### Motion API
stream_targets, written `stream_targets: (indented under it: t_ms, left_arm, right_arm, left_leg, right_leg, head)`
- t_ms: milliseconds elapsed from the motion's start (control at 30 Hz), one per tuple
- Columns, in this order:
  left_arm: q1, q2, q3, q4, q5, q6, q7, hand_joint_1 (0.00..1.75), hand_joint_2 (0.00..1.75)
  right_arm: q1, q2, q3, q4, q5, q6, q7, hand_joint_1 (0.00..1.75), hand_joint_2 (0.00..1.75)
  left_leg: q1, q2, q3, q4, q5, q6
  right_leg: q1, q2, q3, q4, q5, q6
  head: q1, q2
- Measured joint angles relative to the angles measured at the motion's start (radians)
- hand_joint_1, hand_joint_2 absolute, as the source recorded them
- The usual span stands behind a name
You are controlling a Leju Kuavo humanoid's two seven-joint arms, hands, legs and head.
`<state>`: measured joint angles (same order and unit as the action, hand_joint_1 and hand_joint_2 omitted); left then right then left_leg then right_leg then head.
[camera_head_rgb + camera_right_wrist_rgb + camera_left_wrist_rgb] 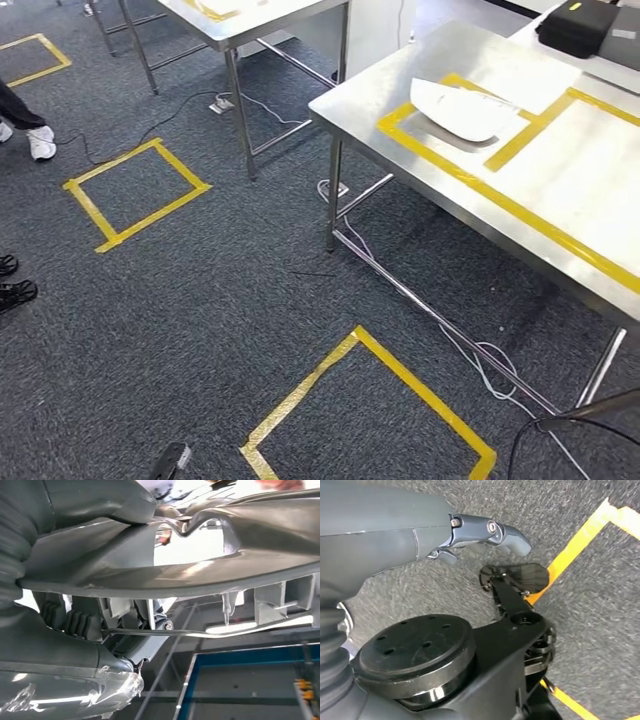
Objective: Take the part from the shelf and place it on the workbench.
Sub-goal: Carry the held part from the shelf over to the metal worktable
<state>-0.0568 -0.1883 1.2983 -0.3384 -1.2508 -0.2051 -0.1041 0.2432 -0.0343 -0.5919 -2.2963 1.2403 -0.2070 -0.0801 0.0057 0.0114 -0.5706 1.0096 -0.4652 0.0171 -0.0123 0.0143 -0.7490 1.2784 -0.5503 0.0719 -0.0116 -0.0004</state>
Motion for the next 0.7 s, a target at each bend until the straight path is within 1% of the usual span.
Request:
stream_targets:
  t_ms: [33,67,100,133,167,200,233,267,300,333,367,400,433,467,500,533,567,600,633,667,700]
  left_arm:
    - [0.001,0.000,0.000,0.000,0.000,0.000,0.000,0.00,1.75]
    - [0.001,-0.001,0.000,0.000,0.000,0.000,0.000,0.00,1.75]
    - [0.001,-0.002,0.000,0.000,0.000,0.000,0.001,0.00,1.75]
    - [0.000,-0.004,0.000,0.000,0.000,-0.001,0.001,0.00,1.75]
    - [0.000,-0.004,0.000,0.000,0.000,-0.002,0.002,0.00,1.75]
    - [0.000,-0.004,0.000,0.000,0.000,-0.003,0.004,0.00,1.75]
    - [-0.001,-0.004,0.000,-0.001,0.000,-0.005,0.008,0.00,1.75]
    - [-0.002,-0.003,0.000,-0.001,0.000,-0.006,0.012,0.00,1.75]
    - [-0.003,-0.003,0.000,-0.001,0.000,-0.006,0.015,0.00,1.75]
    - [-0.006,-0.003,0.001,-0.001,0.000,-0.007,0.017,0.00,1.75]
    - [-0.007,-0.003,0.001,-0.001,0.000,-0.006,0.018,0.00,1.75]
    - [-0.008,-0.003,0.001,-0.001,0.000,-0.006,0.019,0.00,1.75]
    - [-0.008,-0.003,0.001,-0.001,0.000,-0.006,0.019,0.00,1.75]
    - [-0.007,-0.003,0.001,-0.001,-0.001,-0.006,0.019,0.00,1.75]
    - [-0.005,-0.003,0.001,-0.001,-0.001,-0.006,0.019,0.00,1.75]
    - [-0.003,-0.003,0.001,-0.001,-0.001,-0.006,0.020,0.00,1.75]
    - [-0.001,-0.003,0.002,-0.001,-0.001,-0.006,0.020,0.00,1.75]
    - [-0.001,-0.003,0.002,-0.001,-0.001,-0.006,0.020,0.00,1.75]
    - [-0.001,-0.003,0.002,-0.001,-0.001,-0.006,0.020,0.00,1.75]
    - [-0.001,-0.002,0.002,-0.001,-0.001,-0.006,0.020,0.00,1.75]
    - [-0.001,-0.001,0.002,-0.001,-0.001,-0.006,0.020,0.00,1.75]
  right_arm:
    - [0.001,0.000,-0.003,0.001,-0.002,0.002,0.000,1.75,1.75]
    - [0.002,0.000,-0.006,0.002,-0.002,0.005,0.000,1.75,1.75]
    - [0.002,0.000,-0.010,0.003,-0.003,0.007,0.000,1.75,1.75]
    - [0.002,0.000,-0.012,0.003,-0.003,0.008,0.000,1.75,1.75]
    - [0.001,0.000,-0.014,0.003,-0.003,0.009,0.000,1.75,1.75]
    - [-0.001,0.000,-0.015,0.004,-0.003,0.009,0.000,1.75,1.75]
    - [-0.002,0.000,-0.016,0.004,-0.003,0.010,0.000,1.75,1.75]
    - [-0.003,0.000,-0.016,0.004,-0.002,0.012,0.000,1.75,1.75]
    - [-0.004,0.000,-0.016,0.004,-0.001,0.013,0.000,1.75,1.75]
    - [-0.004,0.000,-0.016,0.004,0.000,0.014,0.000,1.75,1.75]
    - [-0.005,0.000,-0.016,0.004,0.001,0.014,0.000,1.75,1.75]
    - [-0.008,0.000,-0.015,0.004,0.003,0.014,0.000,1.75,1.75]
    - [-0.010,0.000,-0.015,0.004,0.004,0.014,0.000,1.75,1.75]
    - [-0.013,0.000,-0.014,0.004,0.005,0.015,0.000,1.75,1.75]
    - [-0.015,0.000,-0.013,0.005,0.006,0.015,0.000,1.75,1.75]
    - [-0.015,0.000,-0.013,0.005,0.007,0.015,0.000,1.75,1.75]
    - [-0.015,0.000,-0.013,0.005,0.007,0.015,0.000,1.75,1.75]
    - [-0.015,0.000,-0.013,0.005,0.008,0.015,0.000,1.75,1.75]
    - [-0.015,0.000,-0.013,0.005,0.008,0.015,0.000,1.75,1.75]
    - [-0.015,0.000,-0.013,0.005,0.008,0.015,0.000,1.75,1.75]
    - [-0.016,0.000,-0.013,0.005,0.009,0.015,0.001,1.75,1.75]
  left_leg:
    - [0.000,0.014,0.001,0.000,-0.002,0.000]
    - [0.000,0.027,0.004,0.000,-0.004,0.000]
    - [0.000,0.040,0.007,0.000,-0.007,-0.003]
    - [0.000,0.052,0.012,0.000,-0.010,-0.006]
    - [-0.002,0.062,0.018,0.001,-0.015,-0.011]
    - [-0.005,0.072,0.023,0.001,-0.019,-0.017]
    - [-0.008,0.081,0.027,0.000,-0.021,-0.022]
    - [-0.010,0.091,0.030,-0.002,-0.023,-0.027]
    - [-0.010,0.102,0.034,-0.004,-0.024,-0.032]
    - [-0.009,0.098,0.036,-0.004,-0.027,-0.038]
    - [-0.007,0.080,0.032,0.009,-0.039,-0.043]
    - [-0.005,0.054,0.017,0.042,-0.061,-0.047]
    - [-0.003,0.025,-0.009,0.095,-0.090,-0.050]
    - [-0.002,0.007,-0.046,0.166,-0.123,-0.051]
    - [-0.003,-0.001,-0.081,0.231,-0.147,-0.051]
    - [-0.003,-0.004,-0.107,0.273,-0.154,-0.051]
    - [-0.003,-0.006,-0.116,0.281,-0.140,-0.048]
    - [-0.003,-0.011,-0.106,0.249,-0.108,-0.044]
    - [-0.003,-0.024,-0.081,0.190,-0.068,-0.039]
    - [-0.003,-0.048,-0.052,0.122,-0.033,-0.033]
    - [-0.002,-0.069,-0.026,0.063,-0.011,-0.030]
  right_leg:
    - [0.000,-0.005,-0.012,0.028,-0.004,0.002]
    - [-0.001,-0.009,-0.006,0.018,0.011,0.003]
    - [-0.001,-0.017,0.022,-0.031,0.040,0.003]
    - [-0.001,-0.036,0.063,-0.102,0.072,0.004]
    - [0.001,-0.056,0.100,-0.167,0.095,0.002]
    - [0.002,-0.069,0.127,-0.214,0.109,-0.004]
    - [0.005,-0.075,0.139,-0.236,0.113,-0.010]
    - [0.007,-0.067,0.139,-0.238,0.112,-0.019]
    - [0.007,-0.053,0.136,-0.239,0.113,-0.026]
    - [0.006,-0.041,0.135,-0.241,0.115,-0.033]
    - [0.004,-0.031,0.135,-0.243,0.117,-0.039]
    - [0.001,-0.020,0.135,-0.245,0.118,-0.045]
    - [-0.001,-0.010,0.135,-0.245,0.120,-0.049]
    - [-0.002,0.002,0.134,-0.245,0.120,-0.052]
    - [-0.001,0.015,0.134,-0.245,0.120,-0.054]
    - [-0.001,0.029,0.133,-0.245,0.121,-0.055]
    - [0.000,0.044,0.134,-0.245,0.121,-0.055]
    - [0.000,0.059,0.134,-0.245,0.121,-0.054]
    - [-0.001,0.074,0.135,-0.245,0.122,-0.053]
    - [0.000,0.088,0.134,-0.244,0.123,-0.050]
    - [0.001,0.102,0.131,-0.242,0.124,-0.046]
  head:
    - [0.000,0.000]
    - [0.000,0.000]
    - [0.000,0.000]
    - [0.000,0.000]
    - [0.000,0.000]
    - [-0.001,0.000]
    - [-0.001,0.000]
    - [-0.002,0.000]
    - [-0.002,0.000]
    - [-0.002,0.000]
    - [-0.003,0.000]
    - [-0.005,0.000]
    - [-0.007,0.000]
    - [-0.009,0.000]
    - [-0.011,0.000]
    - [-0.012,0.000]
    - [-0.012,0.000]
    - [-0.012,0.000]
    - [-0.012,0.000]
    - [-0.012,0.000]
    - [-0.011,0.000]
